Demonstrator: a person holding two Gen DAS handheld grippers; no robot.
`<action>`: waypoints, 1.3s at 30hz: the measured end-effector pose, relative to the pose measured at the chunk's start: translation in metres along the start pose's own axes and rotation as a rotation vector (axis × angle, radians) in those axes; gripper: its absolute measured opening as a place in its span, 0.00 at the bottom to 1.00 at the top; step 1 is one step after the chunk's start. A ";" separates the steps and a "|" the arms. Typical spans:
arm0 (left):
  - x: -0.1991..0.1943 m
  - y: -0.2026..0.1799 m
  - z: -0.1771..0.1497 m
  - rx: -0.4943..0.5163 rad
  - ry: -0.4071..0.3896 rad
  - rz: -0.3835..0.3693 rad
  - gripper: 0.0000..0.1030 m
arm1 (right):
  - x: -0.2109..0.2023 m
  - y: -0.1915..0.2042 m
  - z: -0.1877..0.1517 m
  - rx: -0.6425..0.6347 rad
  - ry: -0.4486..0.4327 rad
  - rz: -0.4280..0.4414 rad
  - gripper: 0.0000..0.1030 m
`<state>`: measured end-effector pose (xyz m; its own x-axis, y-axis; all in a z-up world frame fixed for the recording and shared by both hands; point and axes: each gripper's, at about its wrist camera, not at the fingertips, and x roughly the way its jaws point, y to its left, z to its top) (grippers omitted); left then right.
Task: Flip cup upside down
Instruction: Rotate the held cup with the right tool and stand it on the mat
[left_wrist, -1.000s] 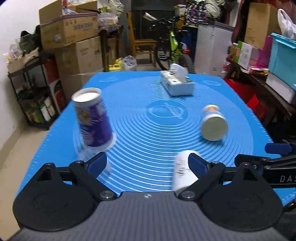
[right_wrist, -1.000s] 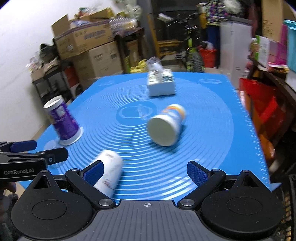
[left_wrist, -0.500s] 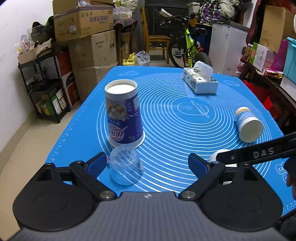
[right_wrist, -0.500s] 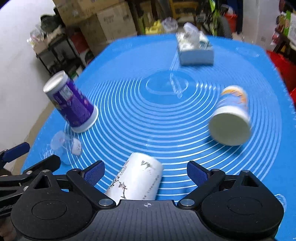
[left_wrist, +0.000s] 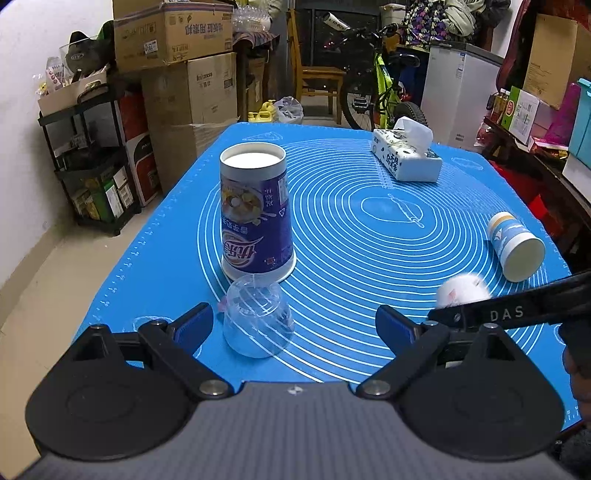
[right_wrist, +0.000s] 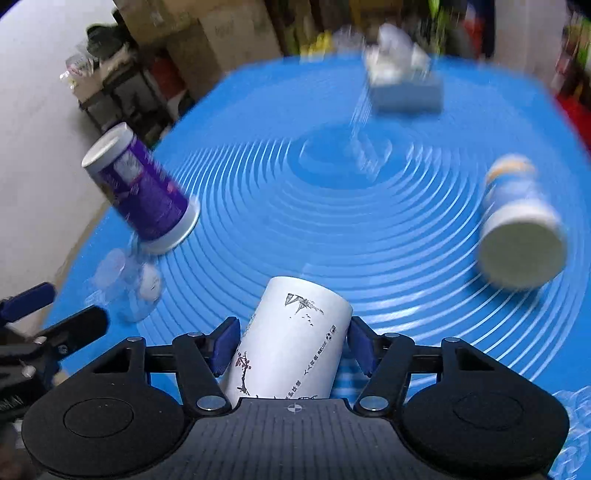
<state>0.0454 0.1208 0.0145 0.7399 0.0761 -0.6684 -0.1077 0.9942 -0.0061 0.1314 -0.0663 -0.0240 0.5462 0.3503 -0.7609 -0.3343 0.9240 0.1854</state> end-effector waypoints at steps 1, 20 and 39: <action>-0.001 0.000 -0.001 -0.004 -0.004 -0.001 0.91 | -0.007 -0.001 -0.005 -0.001 -0.066 -0.016 0.64; -0.006 -0.013 -0.018 0.002 -0.012 -0.012 0.91 | -0.031 0.011 -0.084 -0.182 -0.428 -0.154 0.61; -0.031 -0.037 -0.045 0.026 -0.041 -0.029 0.91 | -0.084 -0.026 -0.105 0.017 -0.321 -0.062 0.83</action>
<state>-0.0034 0.0786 0.0017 0.7688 0.0502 -0.6375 -0.0693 0.9976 -0.0051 0.0132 -0.1355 -0.0303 0.7804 0.3208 -0.5368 -0.2811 0.9467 0.1572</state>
